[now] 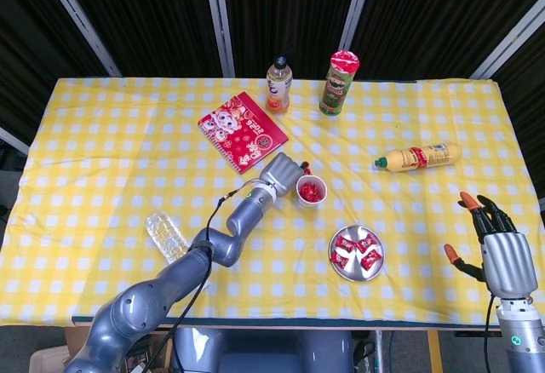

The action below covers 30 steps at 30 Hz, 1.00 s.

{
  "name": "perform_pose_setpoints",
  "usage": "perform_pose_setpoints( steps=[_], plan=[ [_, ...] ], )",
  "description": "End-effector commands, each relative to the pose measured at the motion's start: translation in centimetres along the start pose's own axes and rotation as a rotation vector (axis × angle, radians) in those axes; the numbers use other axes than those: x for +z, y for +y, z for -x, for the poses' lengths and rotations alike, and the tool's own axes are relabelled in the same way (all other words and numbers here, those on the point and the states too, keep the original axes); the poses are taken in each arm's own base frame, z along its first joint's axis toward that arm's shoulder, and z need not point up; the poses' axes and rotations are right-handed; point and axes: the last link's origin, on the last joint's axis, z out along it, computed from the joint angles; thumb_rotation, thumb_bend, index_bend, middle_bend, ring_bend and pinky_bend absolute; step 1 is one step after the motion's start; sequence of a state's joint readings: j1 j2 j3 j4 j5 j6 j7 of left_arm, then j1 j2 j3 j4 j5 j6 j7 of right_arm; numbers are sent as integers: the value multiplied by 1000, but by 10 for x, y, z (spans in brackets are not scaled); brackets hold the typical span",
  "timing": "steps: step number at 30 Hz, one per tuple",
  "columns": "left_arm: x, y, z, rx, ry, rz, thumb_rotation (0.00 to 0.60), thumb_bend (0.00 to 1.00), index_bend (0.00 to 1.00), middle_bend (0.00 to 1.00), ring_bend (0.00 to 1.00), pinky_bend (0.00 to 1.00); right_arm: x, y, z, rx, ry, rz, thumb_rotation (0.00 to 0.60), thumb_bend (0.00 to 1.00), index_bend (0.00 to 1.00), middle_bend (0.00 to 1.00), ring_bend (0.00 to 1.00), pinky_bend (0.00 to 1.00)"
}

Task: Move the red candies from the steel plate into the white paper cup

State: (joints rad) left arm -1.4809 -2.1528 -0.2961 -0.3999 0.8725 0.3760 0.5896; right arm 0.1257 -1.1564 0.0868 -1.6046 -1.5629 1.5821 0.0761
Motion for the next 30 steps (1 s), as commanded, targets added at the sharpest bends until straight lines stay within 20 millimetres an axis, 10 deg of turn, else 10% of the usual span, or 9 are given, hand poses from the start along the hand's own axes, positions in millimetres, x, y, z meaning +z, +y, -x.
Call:
perform_pose_setpoints(
  steps=[1, 11, 21, 30],
  plan=[
    [0, 0, 0, -2, 0, 3, 600, 511, 134, 916, 911, 864, 0, -1, 1, -4, 0, -4, 600, 326, 107, 250, 129, 222],
    [-2, 2, 1, -10, 6, 19, 600, 511, 141, 909, 907, 862, 0, -1, 2, -12, 0, -9, 600, 326, 108, 249, 129, 222],
    [-3, -1, 3, -2, 3, 25, 600, 522, 450, 913, 908, 862, -1, -1, 3, -14, -2, -13, 600, 326, 108, 250, 129, 222],
    [-7, -14, -3, 12, 32, 18, 600, 523, 455, 913, 907, 862, -2, -3, 4, -23, -2, -27, 600, 326, 108, 250, 129, 222]
  ],
)
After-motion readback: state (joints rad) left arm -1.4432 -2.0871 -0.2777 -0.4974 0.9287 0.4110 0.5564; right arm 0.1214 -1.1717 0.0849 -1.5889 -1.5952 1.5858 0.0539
